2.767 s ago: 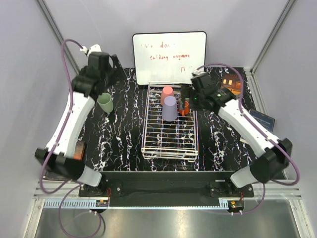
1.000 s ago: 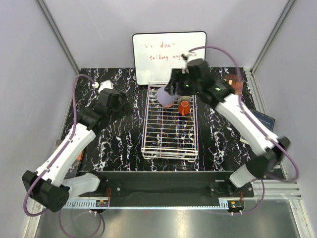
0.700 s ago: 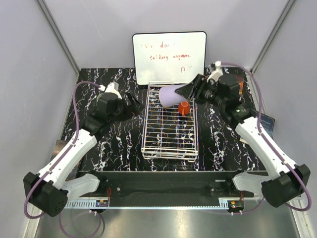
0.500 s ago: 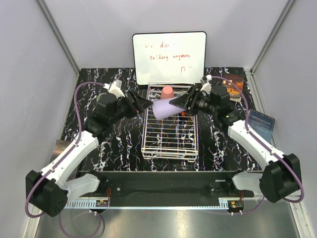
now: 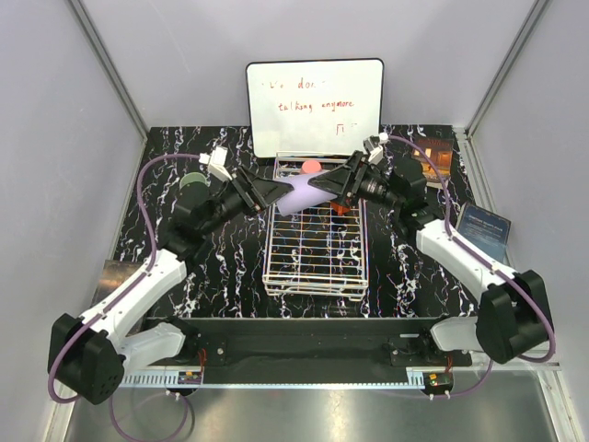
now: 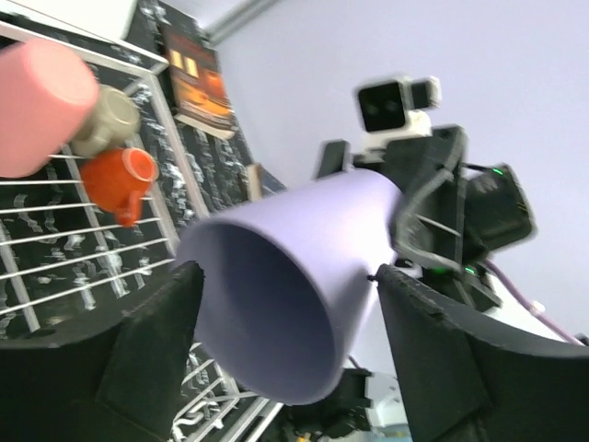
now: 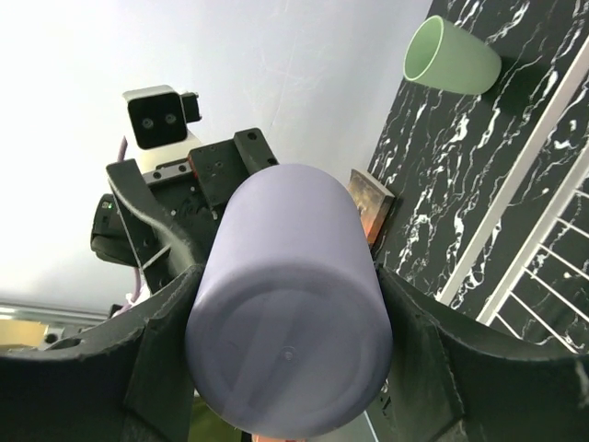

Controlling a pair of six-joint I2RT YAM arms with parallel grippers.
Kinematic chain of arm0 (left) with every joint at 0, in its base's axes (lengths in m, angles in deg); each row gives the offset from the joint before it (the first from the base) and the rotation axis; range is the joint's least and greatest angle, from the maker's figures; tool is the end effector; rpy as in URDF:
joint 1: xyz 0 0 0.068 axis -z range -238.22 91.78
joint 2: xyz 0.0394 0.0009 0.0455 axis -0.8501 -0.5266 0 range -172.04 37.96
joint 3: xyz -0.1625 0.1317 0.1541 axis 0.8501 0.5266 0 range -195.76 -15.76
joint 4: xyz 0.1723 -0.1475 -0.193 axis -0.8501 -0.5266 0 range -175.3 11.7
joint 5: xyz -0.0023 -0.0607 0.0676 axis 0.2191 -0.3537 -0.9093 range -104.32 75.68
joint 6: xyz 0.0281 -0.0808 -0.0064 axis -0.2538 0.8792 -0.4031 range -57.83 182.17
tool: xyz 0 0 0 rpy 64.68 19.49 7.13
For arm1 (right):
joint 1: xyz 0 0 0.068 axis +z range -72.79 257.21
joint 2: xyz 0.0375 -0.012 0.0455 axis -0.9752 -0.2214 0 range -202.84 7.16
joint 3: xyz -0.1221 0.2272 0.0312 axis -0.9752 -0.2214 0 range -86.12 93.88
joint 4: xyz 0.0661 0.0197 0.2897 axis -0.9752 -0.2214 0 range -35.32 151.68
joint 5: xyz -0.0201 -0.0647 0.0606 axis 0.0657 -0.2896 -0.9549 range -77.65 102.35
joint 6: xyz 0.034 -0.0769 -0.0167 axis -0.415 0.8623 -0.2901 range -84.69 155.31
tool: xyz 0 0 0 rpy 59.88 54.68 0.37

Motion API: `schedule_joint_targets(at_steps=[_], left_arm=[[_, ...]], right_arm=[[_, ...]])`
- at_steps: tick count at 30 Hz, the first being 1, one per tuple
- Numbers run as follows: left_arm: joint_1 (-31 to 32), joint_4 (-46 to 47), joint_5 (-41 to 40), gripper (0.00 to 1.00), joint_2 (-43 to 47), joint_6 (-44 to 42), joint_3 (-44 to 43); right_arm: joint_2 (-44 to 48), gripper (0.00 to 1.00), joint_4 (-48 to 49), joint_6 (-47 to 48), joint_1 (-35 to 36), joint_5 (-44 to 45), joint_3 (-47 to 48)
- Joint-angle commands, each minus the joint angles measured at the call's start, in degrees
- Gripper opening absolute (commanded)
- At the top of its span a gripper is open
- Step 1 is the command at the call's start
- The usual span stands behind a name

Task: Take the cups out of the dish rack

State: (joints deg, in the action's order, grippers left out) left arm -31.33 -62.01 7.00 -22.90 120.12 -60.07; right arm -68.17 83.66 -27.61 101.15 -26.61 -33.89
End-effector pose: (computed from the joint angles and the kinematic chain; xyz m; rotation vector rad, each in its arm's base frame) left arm 0.2830 -0.1742 0.3084 -0.1521 1.7667 -1.4127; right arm 0.3221 0.1950 0.2972 0.0119 1.8766 1.6506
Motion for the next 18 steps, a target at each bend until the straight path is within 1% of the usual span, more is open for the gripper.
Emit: schedule_joint_targets(at_steps=[1, 3, 4, 6, 7, 8, 10, 11, 13, 14, 17, 18], left_arm=[[1.31, 11.29, 4.68, 0.75, 0.05, 3.91, 0.98], [1.84, 14.02, 5.92, 0.68, -0.48, 4.71, 1.16], [2.28, 14.64, 6.27, 0.60, -1.10, 5.32, 1.16], [2.98, 16.66, 6.97, 0.54, -1.45, 5.94, 1.42], [3.07, 17.19, 7.15, 0.51, -1.89, 6.29, 1.60], [3.25, 17.80, 7.33, 0.44, -2.15, 6.56, 1.51], [3.60, 18.51, 8.03, 0.36, -3.03, 6.91, 1.60], [3.69, 19.03, 8.30, 0.27, -3.30, 7.00, 1.43], [4.04, 19.82, 9.52, 0.16, -4.53, 7.43, 1.34], [4.04, 20.35, 9.96, 0.00, -4.96, 7.70, 1.16], [3.96, 19.75, 11.02, 0.00, -6.37, 8.14, 0.55], [4.04, 19.04, 10.85, 0.00, -6.29, 7.62, 0.46]], right_arm=[[-2.97, 0.00, 11.13, -4.40, -0.21, -4.36, 0.95], [-5.17, 0.00, 13.87, -7.12, -0.30, -5.86, 0.51], [-5.79, 0.00, 16.75, -8.87, -0.21, -6.21, 0.07], [-7.28, 0.00, 19.23, -10.03, -0.30, -7.27, -0.11], [-7.64, 0.00, 19.68, -10.64, -0.21, -7.62, -0.11], [-8.07, 0.00, 20.12, -11.00, -0.21, -8.41, -0.11], [-8.17, 0.00, 20.39, -10.91, -0.21, -9.02, -0.11], [-7.99, 0.00, 20.39, -10.83, -0.21, -9.29, -0.11], [-7.90, 0.00, 20.04, -10.74, -0.21, -10.16, 0.15], [-7.99, 0.00, 19.86, -10.74, -0.21, -10.69, 0.42], [-7.56, 0.00, 18.20, -9.78, -0.21, -11.66, 1.03], [-7.20, 0.09, 15.67, -9.16, -0.21, -11.66, 1.30]])
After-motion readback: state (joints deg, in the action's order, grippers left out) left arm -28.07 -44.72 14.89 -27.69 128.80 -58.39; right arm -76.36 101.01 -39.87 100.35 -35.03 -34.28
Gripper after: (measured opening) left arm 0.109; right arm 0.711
